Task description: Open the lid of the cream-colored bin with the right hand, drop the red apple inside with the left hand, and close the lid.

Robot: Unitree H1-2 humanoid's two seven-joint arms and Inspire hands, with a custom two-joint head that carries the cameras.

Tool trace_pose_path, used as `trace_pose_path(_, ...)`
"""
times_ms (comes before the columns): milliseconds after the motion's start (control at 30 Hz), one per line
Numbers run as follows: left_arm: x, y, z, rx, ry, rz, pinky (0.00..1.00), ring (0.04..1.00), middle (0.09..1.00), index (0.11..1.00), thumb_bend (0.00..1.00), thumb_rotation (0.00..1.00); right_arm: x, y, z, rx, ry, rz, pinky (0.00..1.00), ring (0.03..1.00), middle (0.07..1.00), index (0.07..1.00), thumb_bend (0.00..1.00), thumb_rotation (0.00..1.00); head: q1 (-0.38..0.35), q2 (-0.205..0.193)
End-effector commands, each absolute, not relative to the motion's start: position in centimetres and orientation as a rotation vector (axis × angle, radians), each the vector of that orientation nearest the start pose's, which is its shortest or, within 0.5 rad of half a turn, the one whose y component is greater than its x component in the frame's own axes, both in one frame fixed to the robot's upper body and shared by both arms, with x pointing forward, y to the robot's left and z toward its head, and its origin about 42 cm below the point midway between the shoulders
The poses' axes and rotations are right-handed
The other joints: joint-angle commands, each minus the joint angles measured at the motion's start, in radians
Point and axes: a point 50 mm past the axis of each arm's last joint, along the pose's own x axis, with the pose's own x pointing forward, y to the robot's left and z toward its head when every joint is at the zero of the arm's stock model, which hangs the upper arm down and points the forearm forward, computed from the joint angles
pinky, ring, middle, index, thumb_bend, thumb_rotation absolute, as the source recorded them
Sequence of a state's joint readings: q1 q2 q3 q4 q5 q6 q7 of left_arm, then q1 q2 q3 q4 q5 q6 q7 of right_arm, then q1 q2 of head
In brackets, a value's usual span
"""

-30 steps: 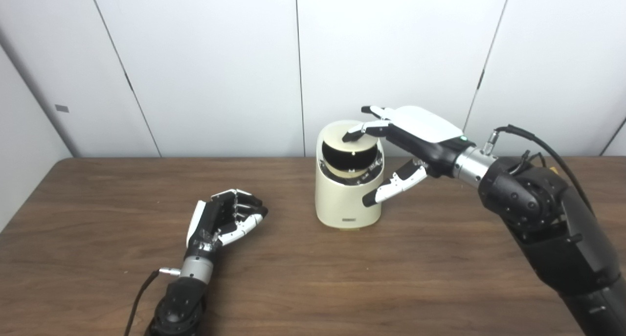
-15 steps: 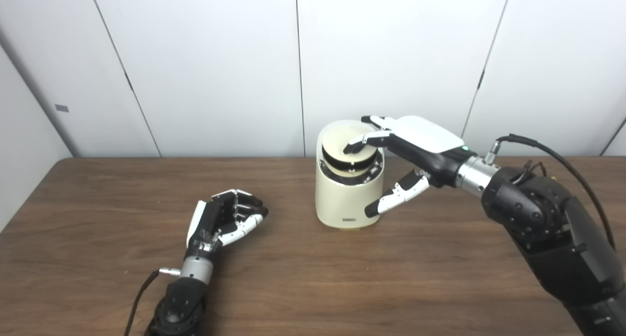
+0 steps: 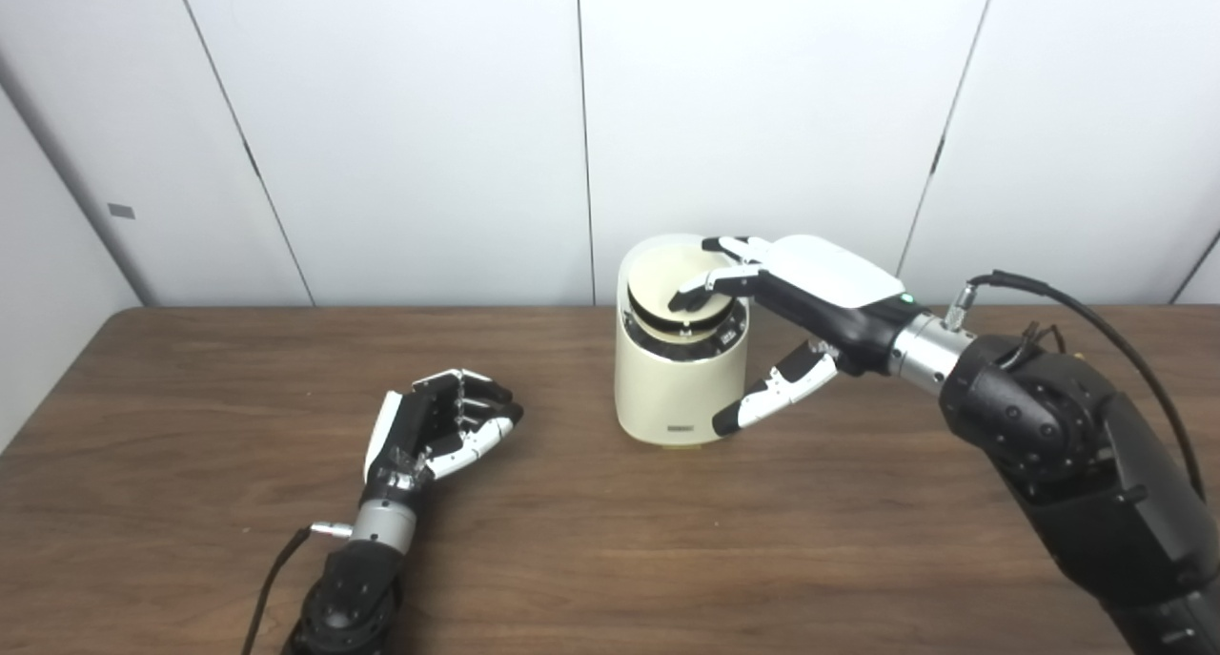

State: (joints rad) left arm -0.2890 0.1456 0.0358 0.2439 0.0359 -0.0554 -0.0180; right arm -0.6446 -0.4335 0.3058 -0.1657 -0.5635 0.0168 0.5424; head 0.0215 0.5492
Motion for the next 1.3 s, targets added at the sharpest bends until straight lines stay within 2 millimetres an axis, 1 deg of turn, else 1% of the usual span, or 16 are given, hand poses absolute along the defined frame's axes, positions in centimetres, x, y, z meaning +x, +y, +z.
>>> trace_pose_path(0, 38.0, 24.9, 13.9, 0.177, -0.132, -0.035, 0.43, 0.525, 0.59, 0.497, 0.5, 0.06, 40.4, -18.7, 34.0, -1.253, -0.601, 0.59, 1.0, 0.978, 0.763, 0.768, 0.77, 0.47, 0.001, 0.0)
trace_pose_path(200, 37.9, 24.8, 13.9, 0.171, -0.132, -0.035, 0.42, 0.522, 0.594, 0.497, 0.5, 0.06, 40.6, -18.3, 33.6, -1.264, -0.596, 0.604, 1.0, 0.975, 0.762, 0.768, 0.78, 0.45, 0.003, 0.005)
trace_pose_path(433, 37.8, 24.7, 14.0, 0.176, -0.125, -0.032, 0.42, 0.521, 0.591, 0.497, 0.5, 0.06, 40.9, -18.1, 33.3, -1.296, -0.579, 0.612, 1.0, 0.964, 0.762, 0.775, 0.79, 0.47, 0.004, 0.008)
trace_pose_path(633, 37.8, 24.7, 13.9, 0.173, -0.124, -0.033, 0.42, 0.524, 0.591, 0.497, 0.51, 0.06, 41.1, -17.9, 33.3, -1.322, -0.565, 0.608, 1.0, 0.971, 0.774, 0.78, 0.79, 0.46, 0.005, 0.011)
trace_pose_path(767, 37.7, 24.6, 13.9, 0.172, -0.124, -0.031, 0.42, 0.52, 0.588, 0.497, 0.5, 0.06, 41.4, -18.0, 32.9, -1.36, -0.573, 0.606, 1.0, 0.971, 0.772, 0.778, 0.8, 0.48, 0.006, 0.013)
trace_pose_path(833, 37.7, 24.6, 14.0, 0.171, -0.122, -0.029, 0.43, 0.522, 0.588, 0.497, 0.5, 0.06, 41.5, -18.1, 32.8, -1.365, -0.568, 0.611, 1.0, 0.975, 0.776, 0.779, 0.8, 0.48, 0.006, 0.013)
trace_pose_path(967, 37.5, 24.7, 14.0, 0.168, -0.128, -0.032, 0.43, 0.524, 0.59, 0.497, 0.51, 0.06, 41.4, -18.1, 32.6, -1.386, -0.547, 0.631, 1.0, 0.987, 0.783, 0.782, 0.8, 0.47, 0.007, 0.02)
trace_pose_path(1133, 37.4, 24.7, 14.2, 0.164, -0.123, -0.029, 0.43, 0.521, 0.59, 0.497, 0.51, 0.06, 41.2, -18.1, 32.4, -1.462, -0.52, 0.688, 1.0, 0.966, 0.777, 0.79, 0.78, 0.49, 0.009, 0.024)
trace_pose_path(1267, 37.4, 24.7, 14.3, 0.165, -0.121, -0.03, 0.42, 0.516, 0.585, 0.497, 0.5, 0.06, 40.8, -18.0, 32.4, -1.452, -0.511, 0.7, 1.0, 0.954, 0.769, 0.774, 0.8, 0.47, 0.01, 0.027)
